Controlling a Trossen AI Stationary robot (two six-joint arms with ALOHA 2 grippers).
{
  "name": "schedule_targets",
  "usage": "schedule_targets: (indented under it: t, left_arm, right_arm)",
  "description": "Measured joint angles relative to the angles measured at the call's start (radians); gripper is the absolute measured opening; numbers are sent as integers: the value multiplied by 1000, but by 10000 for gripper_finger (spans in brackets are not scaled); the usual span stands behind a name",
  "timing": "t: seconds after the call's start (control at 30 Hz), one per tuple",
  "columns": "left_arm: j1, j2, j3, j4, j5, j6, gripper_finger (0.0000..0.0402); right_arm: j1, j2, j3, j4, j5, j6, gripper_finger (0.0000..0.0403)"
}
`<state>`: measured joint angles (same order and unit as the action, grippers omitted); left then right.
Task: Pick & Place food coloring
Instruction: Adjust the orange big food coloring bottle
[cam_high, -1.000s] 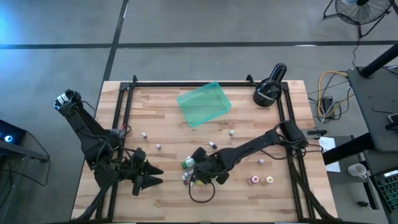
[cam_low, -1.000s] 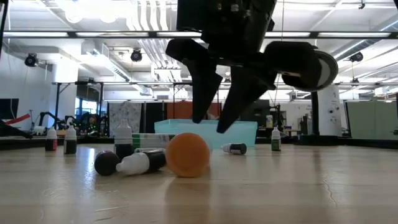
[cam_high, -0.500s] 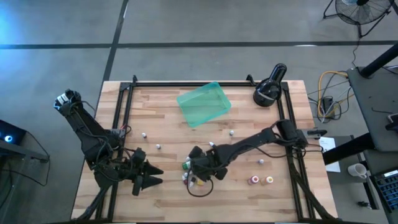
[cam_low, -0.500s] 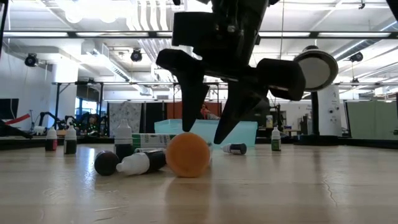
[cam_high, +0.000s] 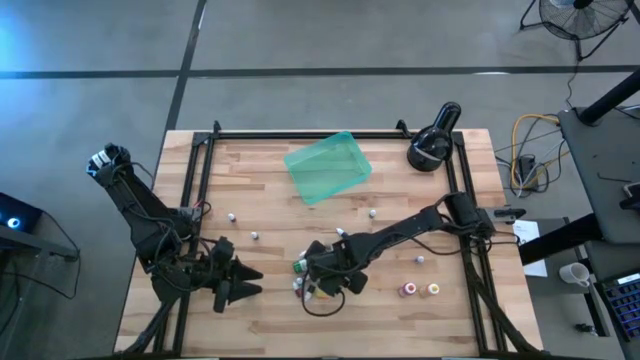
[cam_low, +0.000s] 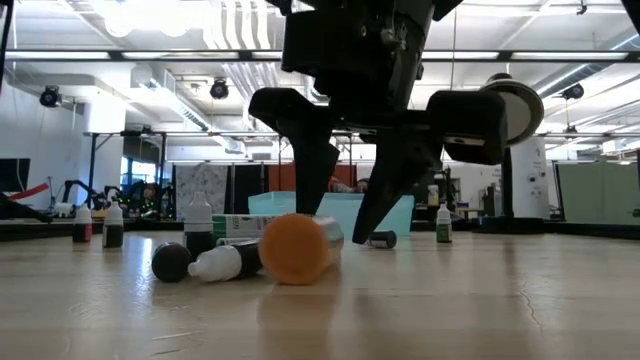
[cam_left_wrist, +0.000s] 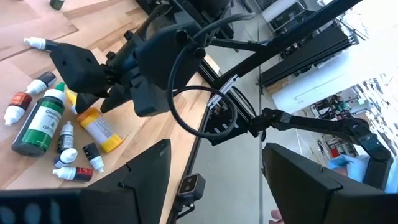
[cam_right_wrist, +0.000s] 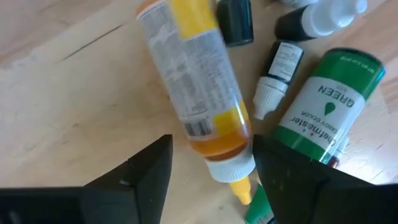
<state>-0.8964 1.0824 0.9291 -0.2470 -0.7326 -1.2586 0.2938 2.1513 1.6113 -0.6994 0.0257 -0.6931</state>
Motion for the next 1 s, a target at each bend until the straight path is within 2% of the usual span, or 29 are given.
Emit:
schedule_targets:
  t: [0.13, 0.57, 0.83, 1.0]
  left_arm:
    - [0, 0, 0, 0, -4, -1, 225]
    - [0, 0, 0, 0, -14, -2, 225]
    - [0, 0, 0, 0, -14, -2, 225]
    - [0, 0, 0, 0, -14, -2, 225]
  right_arm:
    - [0, 6, -2, 9, 0, -21, 212]
    - [-27, 13, -9, -10, 27, 98, 210]
    - [-40, 13, -9, -23, 14, 22, 177]
    - [-31, 13, -9, -24, -27, 40, 158]
